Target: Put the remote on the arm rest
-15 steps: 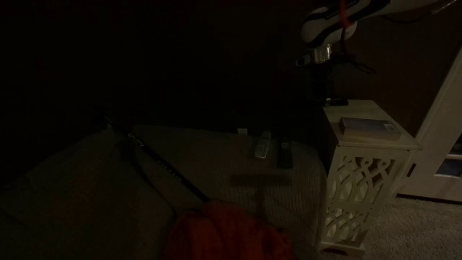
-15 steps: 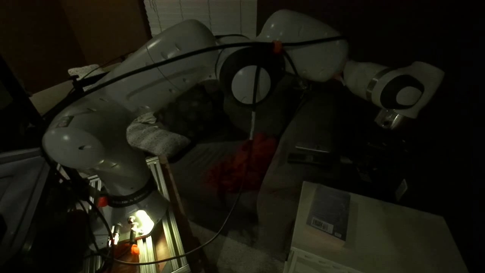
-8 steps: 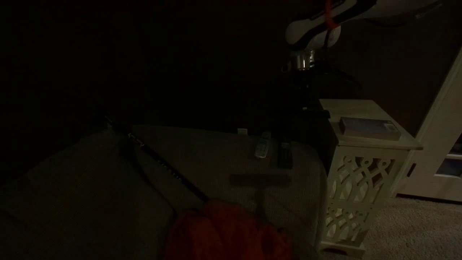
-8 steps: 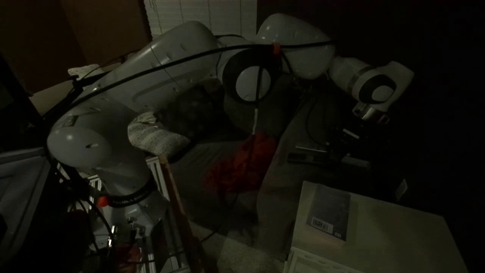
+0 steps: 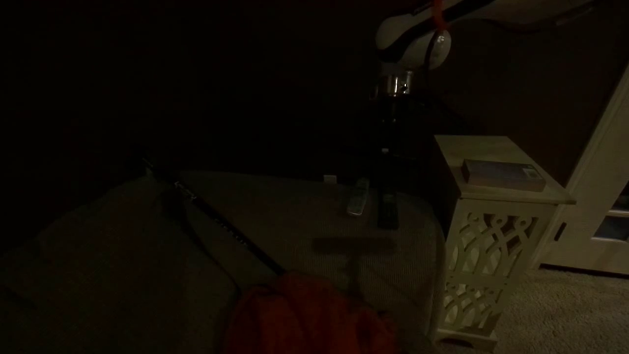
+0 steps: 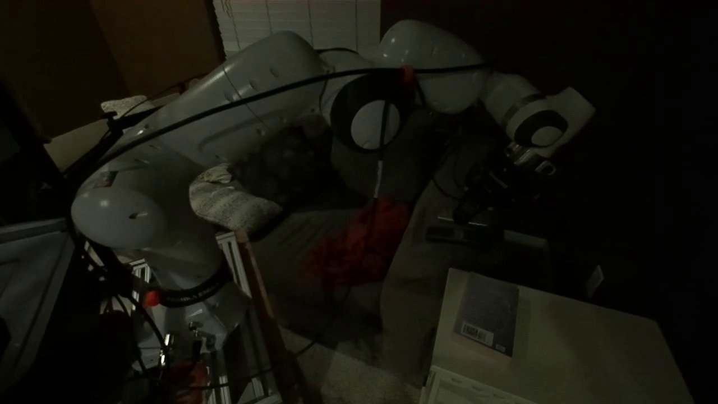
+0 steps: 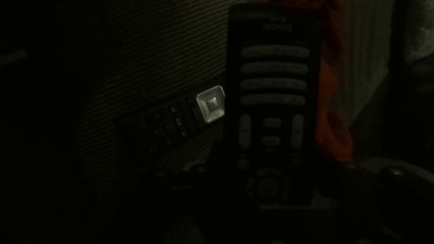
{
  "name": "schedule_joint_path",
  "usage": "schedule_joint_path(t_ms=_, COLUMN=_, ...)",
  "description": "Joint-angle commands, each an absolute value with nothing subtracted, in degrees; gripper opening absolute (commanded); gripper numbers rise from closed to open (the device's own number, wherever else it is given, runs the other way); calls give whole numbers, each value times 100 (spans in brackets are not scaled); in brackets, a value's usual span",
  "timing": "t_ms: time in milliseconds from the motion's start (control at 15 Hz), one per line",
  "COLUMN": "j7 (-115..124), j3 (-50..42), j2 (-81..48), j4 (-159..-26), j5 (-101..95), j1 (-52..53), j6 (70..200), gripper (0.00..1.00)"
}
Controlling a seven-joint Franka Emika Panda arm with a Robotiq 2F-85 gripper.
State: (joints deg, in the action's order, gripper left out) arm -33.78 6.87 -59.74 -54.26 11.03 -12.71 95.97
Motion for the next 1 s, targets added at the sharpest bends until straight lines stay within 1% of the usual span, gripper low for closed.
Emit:
schedule_joint_path(t_ms=0, j7=-3100, j3=858, j2=-5852, j4=-5669, j5=1618, j1=-1513, j6=9645, gripper=35)
schedule_joint_path(t_ms=333, j7=-3243, j3=830, j2=-5760, j4=-5906, j5=1644, j1=-1478, j6=9706, gripper=35)
schedule_joint_path(t_ms=400, j7=-3173, j3=781, j2=-5968, j4=-5609, j5=1630, j1=-1506, j6=9640, gripper=35)
schedule_joint_path(t_ms=467, j7=-3180, j3=779, j2=-5972, j4=-5621, j5=1625, j1=-1498, j6=9640, gripper=60)
schedule_joint_path(t_ms=733, j7=-3180, j3=767, j2=-5984, j4=-5621, j5=1624, j1=-1499, j6=9640, gripper=60)
schedule_joint_path(t_ms=800, j7=-2726, j3=702, j2=-5980, j4=-5649, j5=1689, j1=-1413, j6=9816, gripper=35)
schedule_joint_path(t_ms=933, j7=-1928, j3=674, j2=-5959, j4=-5753, j5=1802, j1=-1242, j6=10272, gripper=35)
